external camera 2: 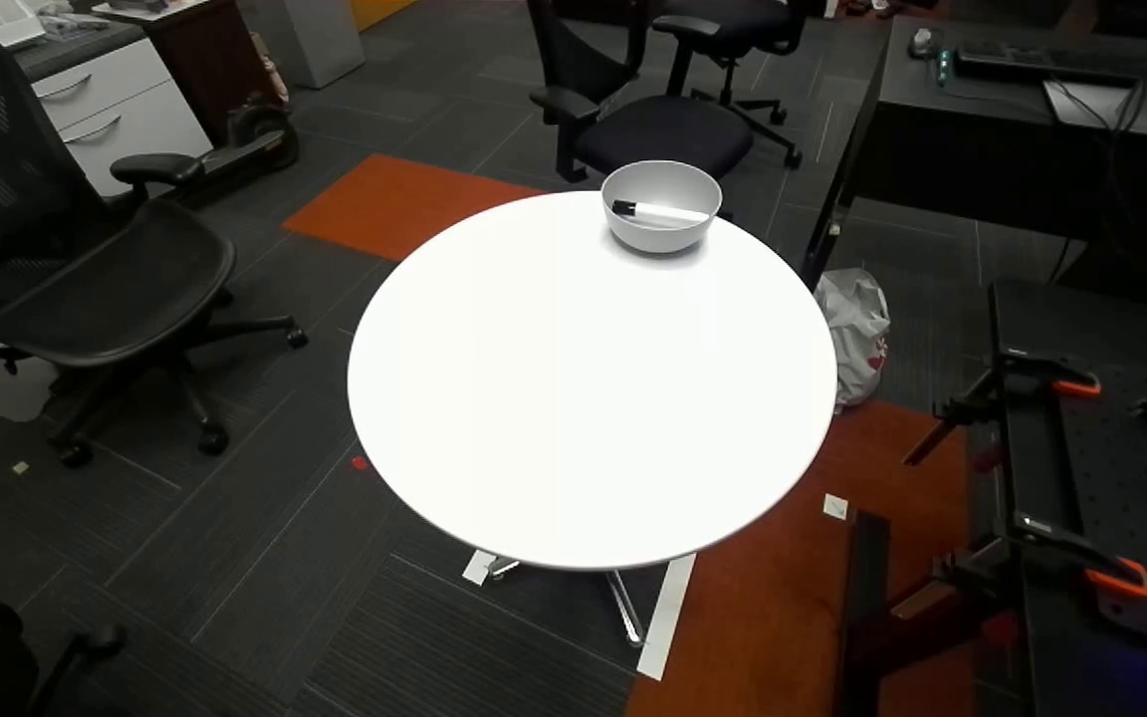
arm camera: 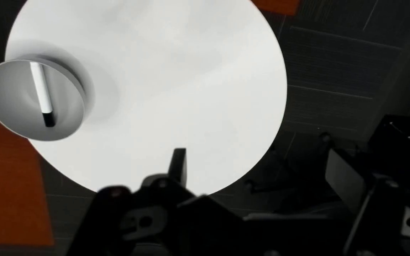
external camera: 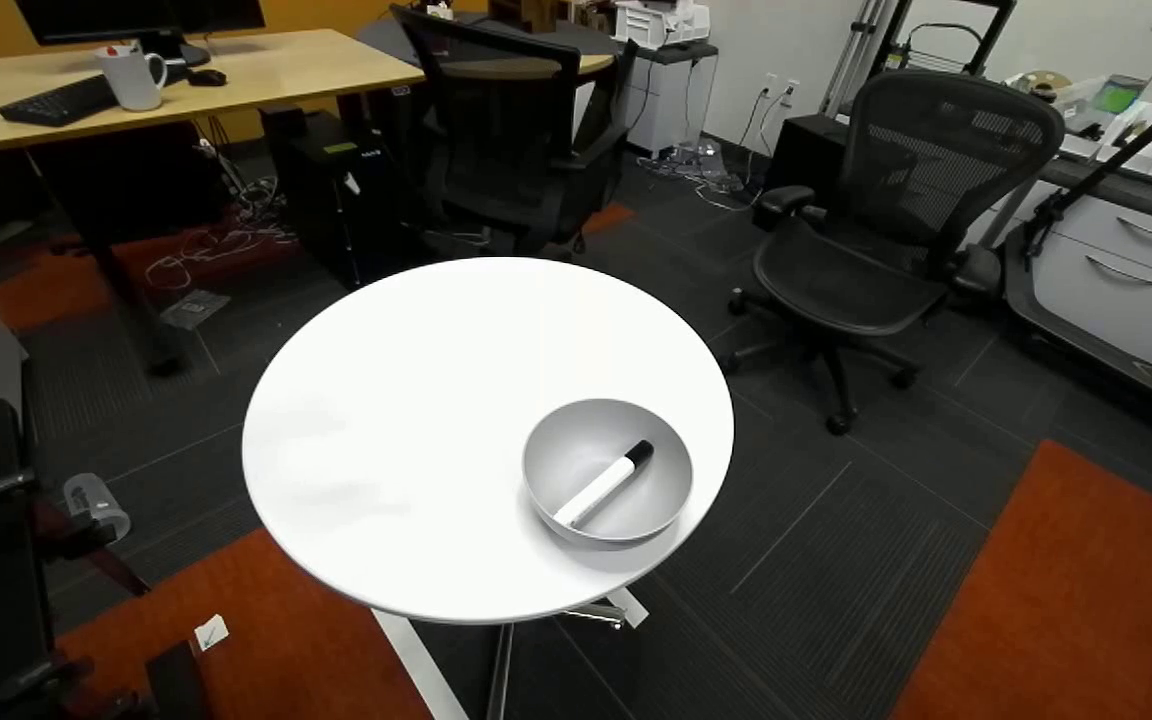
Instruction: Pick up the pen from the bowl and place it on the table.
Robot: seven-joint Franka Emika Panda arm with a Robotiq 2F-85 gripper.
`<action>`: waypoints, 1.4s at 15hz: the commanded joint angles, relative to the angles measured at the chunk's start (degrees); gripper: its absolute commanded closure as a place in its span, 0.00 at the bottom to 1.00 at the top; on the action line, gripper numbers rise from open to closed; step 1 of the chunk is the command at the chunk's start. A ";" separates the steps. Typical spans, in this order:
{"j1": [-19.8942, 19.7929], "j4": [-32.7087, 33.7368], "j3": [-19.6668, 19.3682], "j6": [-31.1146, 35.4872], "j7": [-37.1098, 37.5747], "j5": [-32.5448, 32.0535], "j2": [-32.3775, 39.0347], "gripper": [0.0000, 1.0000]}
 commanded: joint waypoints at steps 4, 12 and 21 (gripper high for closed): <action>-7.20 0.69 -0.96 6.16 4.01 -8.52 6.15 0.00; -11.38 6.10 -5.04 16.58 2.36 -12.48 23.78 0.00; -15.50 19.63 -8.20 14.18 -4.38 -8.75 39.36 0.00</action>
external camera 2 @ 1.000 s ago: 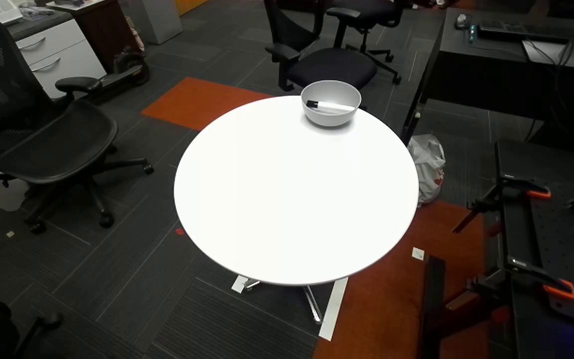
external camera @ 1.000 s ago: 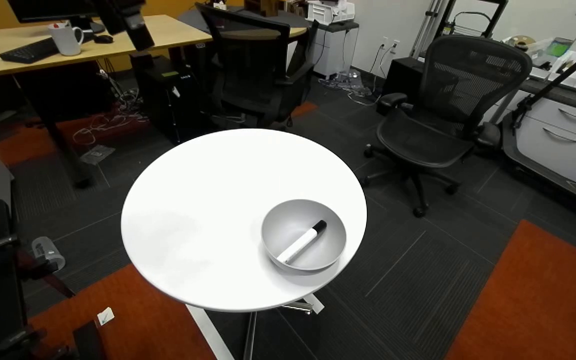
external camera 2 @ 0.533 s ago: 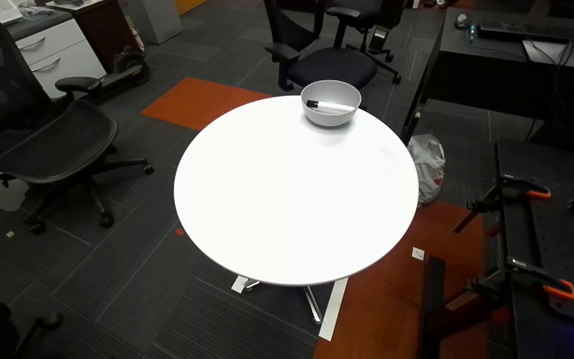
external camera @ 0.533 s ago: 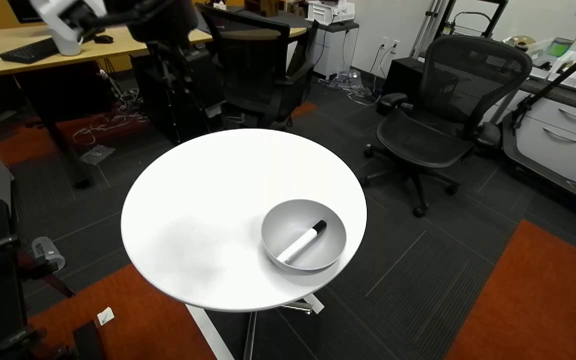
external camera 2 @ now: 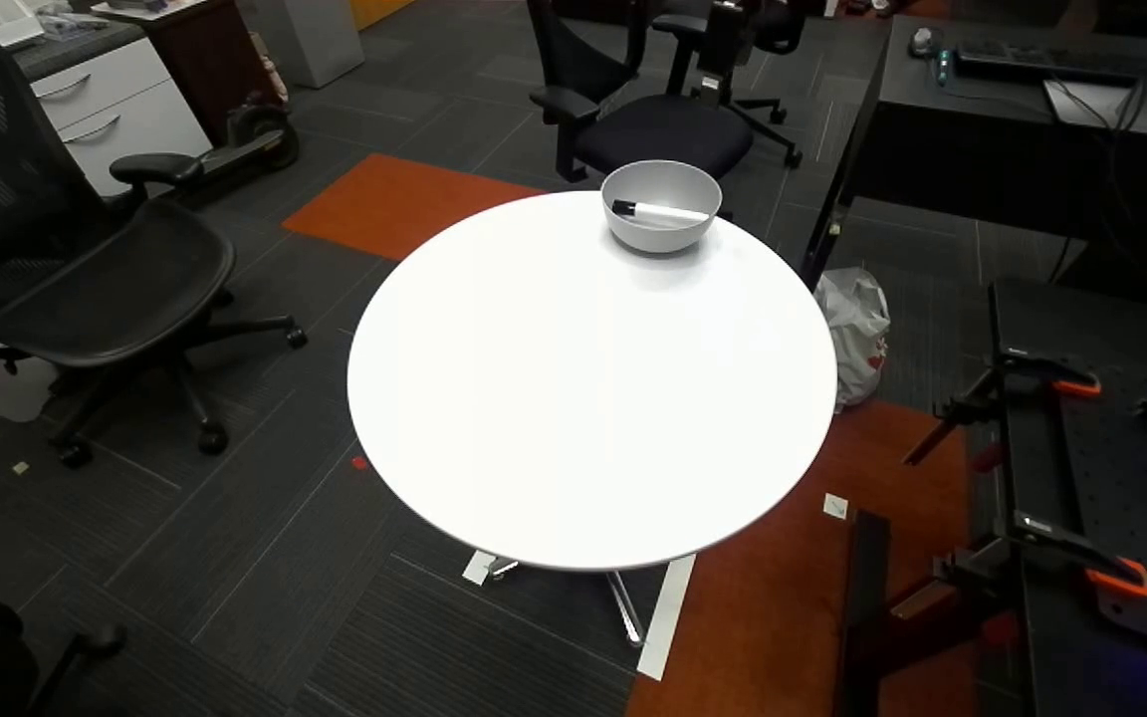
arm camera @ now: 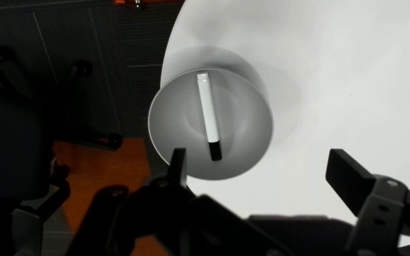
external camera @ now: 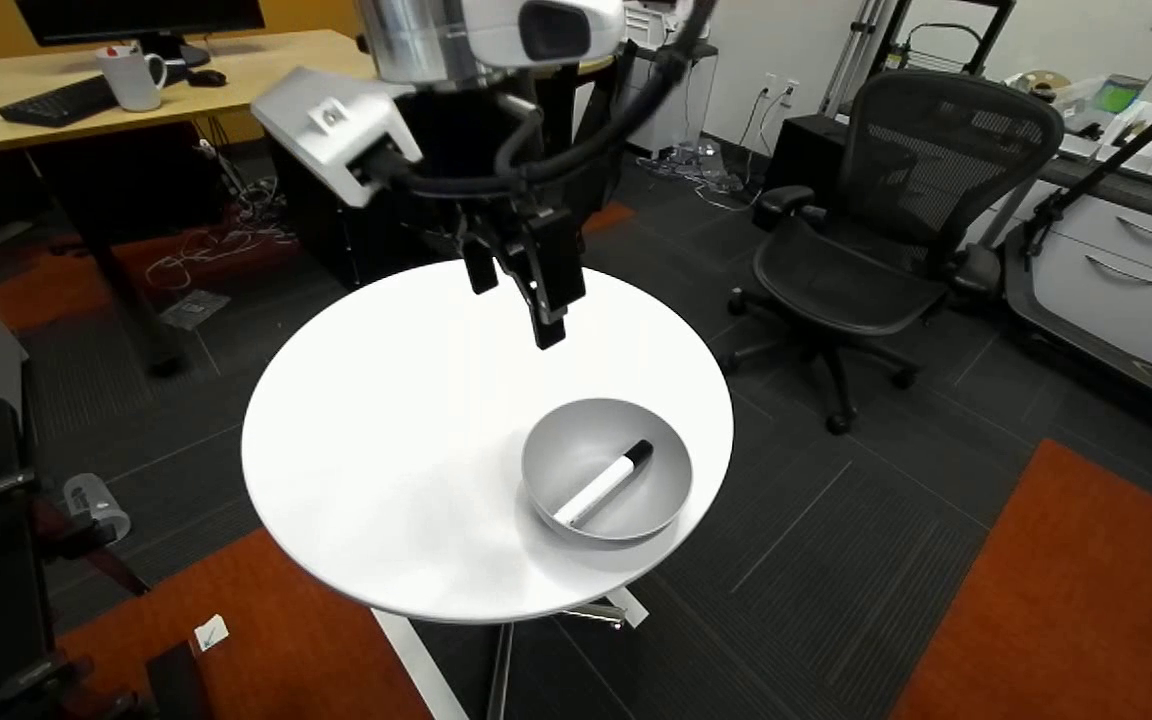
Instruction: Pick up the pen from the bowl and place it on the table.
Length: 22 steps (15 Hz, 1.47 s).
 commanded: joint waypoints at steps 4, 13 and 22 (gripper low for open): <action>-4.29 9.01 0.59 -3.83 -8.57 5.34 10.21 0.00; -5.28 10.84 0.93 -2.22 -8.95 4.68 14.39 0.00; -6.99 12.91 2.95 -0.32 -12.88 7.19 17.21 0.00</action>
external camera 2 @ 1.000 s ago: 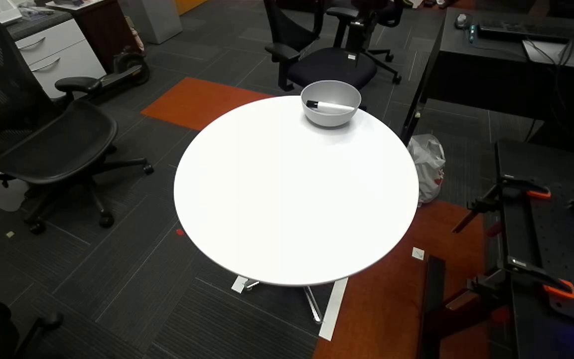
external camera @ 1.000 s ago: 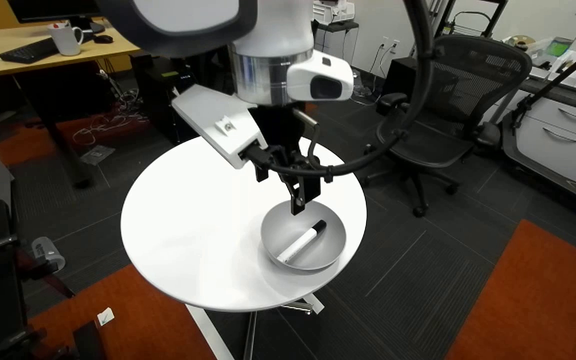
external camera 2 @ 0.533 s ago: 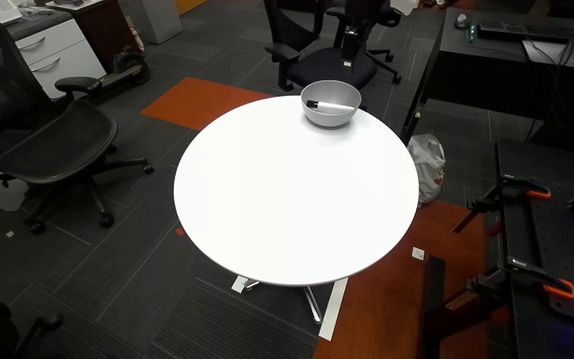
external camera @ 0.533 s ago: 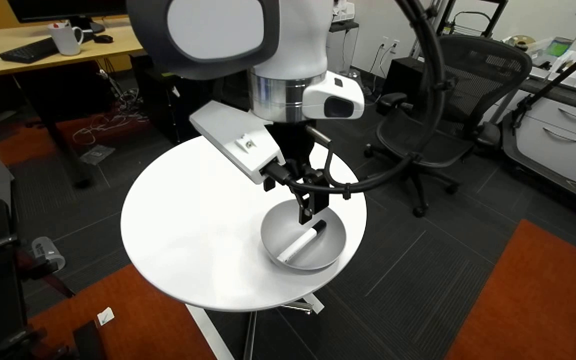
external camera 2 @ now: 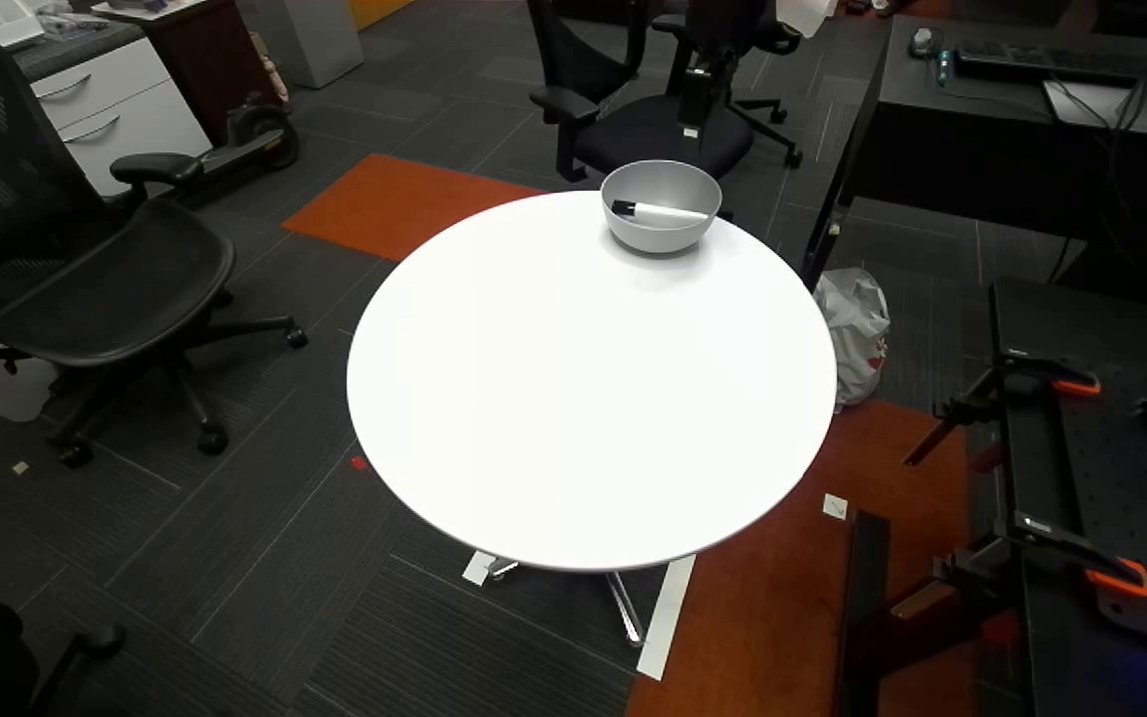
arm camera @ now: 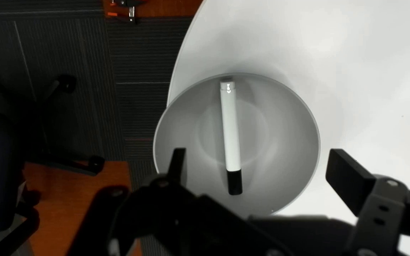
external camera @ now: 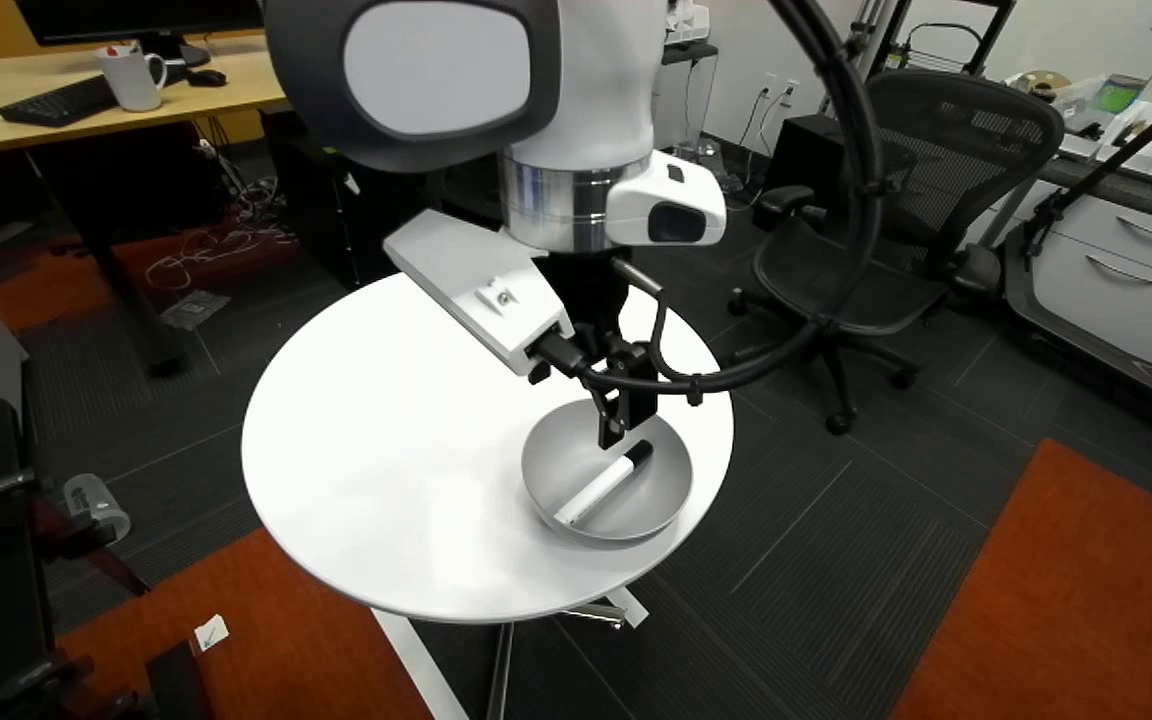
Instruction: Pick up the pen from the bowl and place it on the table.
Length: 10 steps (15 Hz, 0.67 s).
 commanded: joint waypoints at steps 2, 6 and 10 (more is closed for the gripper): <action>-2.08 2.41 2.11 1.32 -3.46 1.73 3.06 0.00; -3.21 4.99 2.61 1.07 -3.71 2.09 6.27 0.00; -4.61 8.19 3.86 0.42 -5.18 2.97 9.59 0.00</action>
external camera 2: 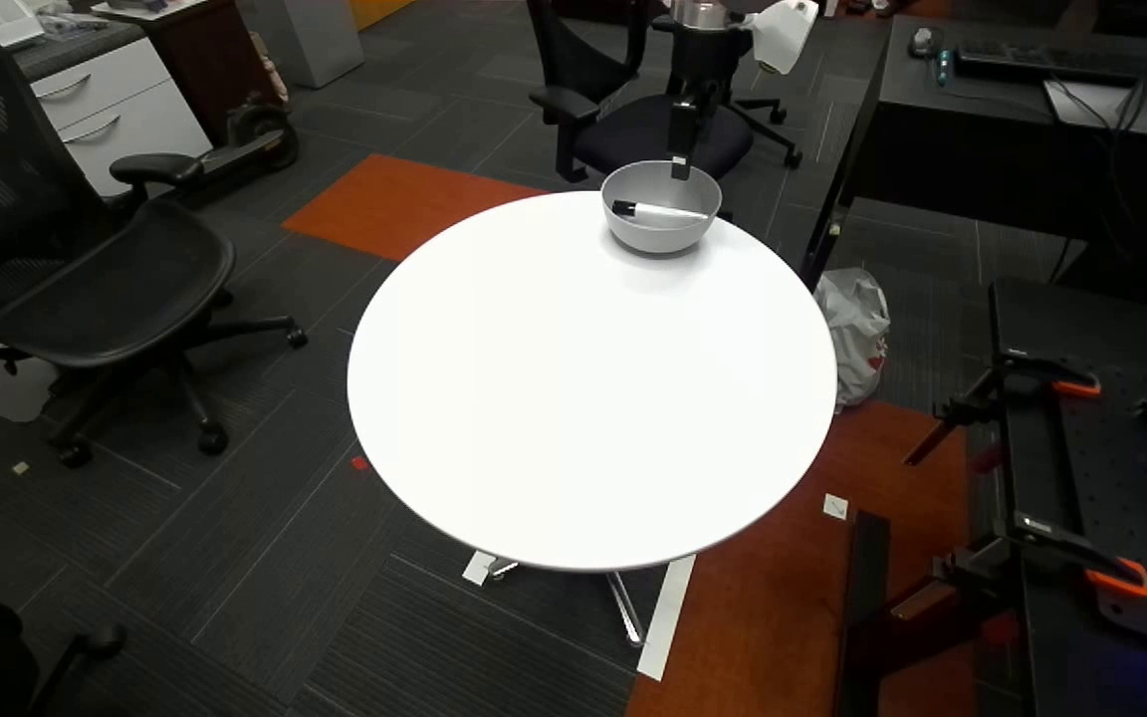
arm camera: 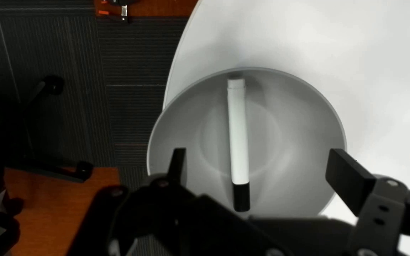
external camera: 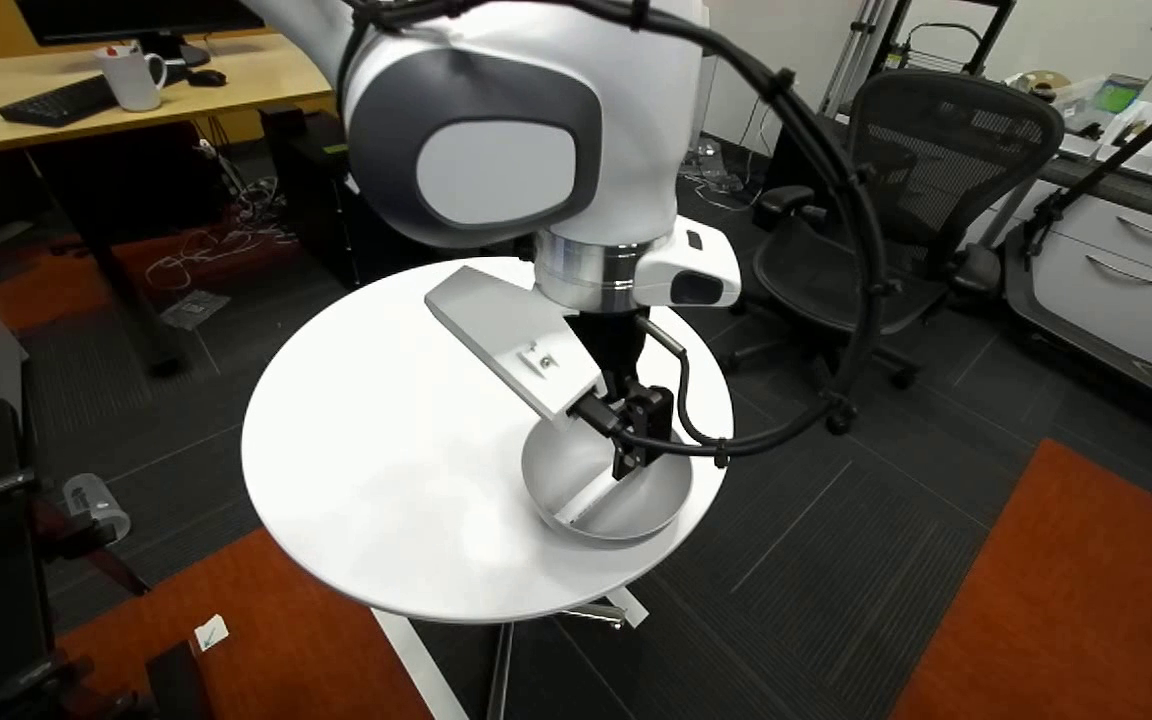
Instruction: Pick up the pen from the bowl and place it on the table.
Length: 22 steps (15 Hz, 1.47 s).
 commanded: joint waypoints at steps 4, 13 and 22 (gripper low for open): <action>-3.18 6.57 3.25 -0.71 -4.31 2.47 5.61 0.00; -3.73 12.49 4.31 -1.89 -3.15 1.79 11.75 0.00; -3.82 16.47 4.33 -3.17 -2.60 1.49 16.12 0.00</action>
